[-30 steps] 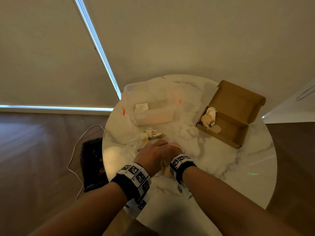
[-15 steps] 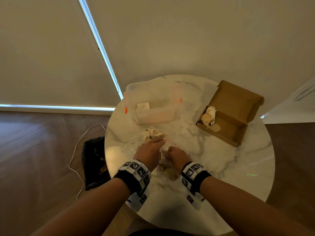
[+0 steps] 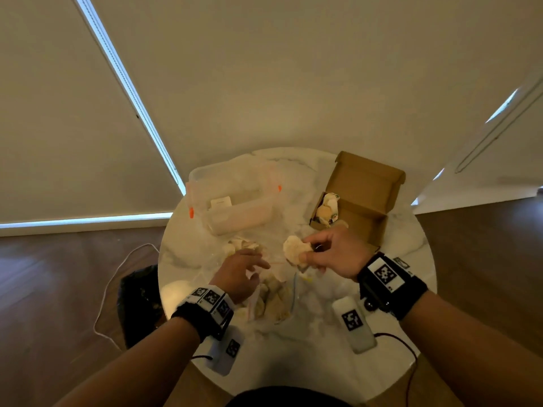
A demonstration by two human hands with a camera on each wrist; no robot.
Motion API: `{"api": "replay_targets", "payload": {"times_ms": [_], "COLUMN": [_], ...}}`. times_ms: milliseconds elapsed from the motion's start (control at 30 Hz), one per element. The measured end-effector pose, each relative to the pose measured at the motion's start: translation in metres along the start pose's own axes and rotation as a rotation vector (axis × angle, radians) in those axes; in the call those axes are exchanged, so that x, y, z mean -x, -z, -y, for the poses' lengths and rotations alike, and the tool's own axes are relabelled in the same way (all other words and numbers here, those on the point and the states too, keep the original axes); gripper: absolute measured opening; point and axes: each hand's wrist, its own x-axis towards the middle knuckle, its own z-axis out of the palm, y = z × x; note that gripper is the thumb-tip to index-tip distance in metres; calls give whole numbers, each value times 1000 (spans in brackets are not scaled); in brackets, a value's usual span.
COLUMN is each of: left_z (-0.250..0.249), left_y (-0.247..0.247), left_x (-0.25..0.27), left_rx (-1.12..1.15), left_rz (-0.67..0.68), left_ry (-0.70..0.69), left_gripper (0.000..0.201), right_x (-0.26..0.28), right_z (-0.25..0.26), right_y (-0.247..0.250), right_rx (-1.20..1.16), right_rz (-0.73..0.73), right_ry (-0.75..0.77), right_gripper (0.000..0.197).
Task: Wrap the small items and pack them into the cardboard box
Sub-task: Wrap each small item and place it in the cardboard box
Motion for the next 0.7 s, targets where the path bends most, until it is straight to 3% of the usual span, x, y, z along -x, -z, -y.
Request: {"api": "replay_targets", "payload": {"times_ms": [100,200,333,500,700], "left_z": [-28,-65,-96,-101,-109], "left_y": [18,24,17,14,20], "left_x": [-3,-9,-16,-15,-15], "left_rx": [510,903,974,1178,1255], "left_rz": [11,101,257,315,312], "left_ry": [-9,0,-26,67,168], "left_gripper": [23,54,79,80,52], "right_x": [6,8,10,8,0], "right_z": [9,15,24,28,28], "right_y": [19,26,28,30,31], "right_rx": [-55,-65,-100,-151,1], "right_rz": [44,131,185,134,-45], "right_ry": [6,22,32,35,68], "right_gripper": [27,21,23,30,30]}}
